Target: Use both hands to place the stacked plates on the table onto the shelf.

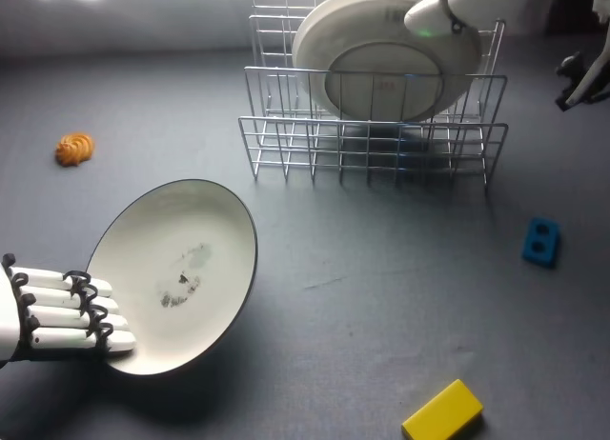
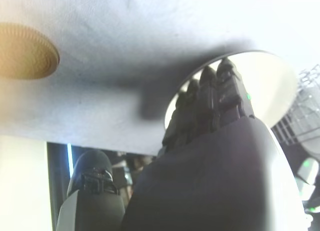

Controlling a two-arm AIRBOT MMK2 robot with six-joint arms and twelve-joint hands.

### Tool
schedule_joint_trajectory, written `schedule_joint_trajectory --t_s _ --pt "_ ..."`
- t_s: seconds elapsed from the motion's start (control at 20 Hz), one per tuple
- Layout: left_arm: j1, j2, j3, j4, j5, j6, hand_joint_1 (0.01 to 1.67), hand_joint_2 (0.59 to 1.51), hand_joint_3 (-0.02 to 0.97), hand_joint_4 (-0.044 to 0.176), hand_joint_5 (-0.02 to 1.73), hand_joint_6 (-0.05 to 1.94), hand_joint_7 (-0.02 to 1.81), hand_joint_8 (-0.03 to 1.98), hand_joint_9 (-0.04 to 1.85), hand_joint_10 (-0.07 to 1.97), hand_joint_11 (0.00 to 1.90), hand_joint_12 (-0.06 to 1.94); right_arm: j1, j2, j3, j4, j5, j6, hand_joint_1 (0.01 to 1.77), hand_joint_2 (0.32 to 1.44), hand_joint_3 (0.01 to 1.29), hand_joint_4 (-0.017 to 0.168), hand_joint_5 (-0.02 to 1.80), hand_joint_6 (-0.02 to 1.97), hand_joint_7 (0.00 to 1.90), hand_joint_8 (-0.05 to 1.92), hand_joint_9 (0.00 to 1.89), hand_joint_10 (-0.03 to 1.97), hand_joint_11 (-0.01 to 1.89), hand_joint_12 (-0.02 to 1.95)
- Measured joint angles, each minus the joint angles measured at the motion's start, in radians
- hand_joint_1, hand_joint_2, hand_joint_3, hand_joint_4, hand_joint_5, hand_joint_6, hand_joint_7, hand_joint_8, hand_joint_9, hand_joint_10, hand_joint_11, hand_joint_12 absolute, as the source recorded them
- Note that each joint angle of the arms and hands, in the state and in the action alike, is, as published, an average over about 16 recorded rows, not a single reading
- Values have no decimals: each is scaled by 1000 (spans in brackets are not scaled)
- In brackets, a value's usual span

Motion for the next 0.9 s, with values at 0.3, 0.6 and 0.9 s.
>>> schedule_joint_trajectory --t_s 0.3,0.6,0.9 --pt "16 2 -22 -25 1 -1 21 1122 9 -10 -10 -24 14 -14 12 1 13 -27 41 21 -54 -136 25 7 1071 1057 15 -5 721 153 893 29 889 96 485 1222" --pt "17 4 -33 -48 3 0 21 1118 9 -9 -9 -24 14 -14 10 2 14 -23 54 53 -186 -377 84 -25 1007 1031 15 -2 592 47 685 6 689 47 297 1097" --pt "2 6 -33 -87 4 3 21 1115 9 -6 1 -10 15 -14 13 4 14 -12 -4 71 -343 -586 159 -139 981 971 15 1 317 43 351 6 354 19 113 643"
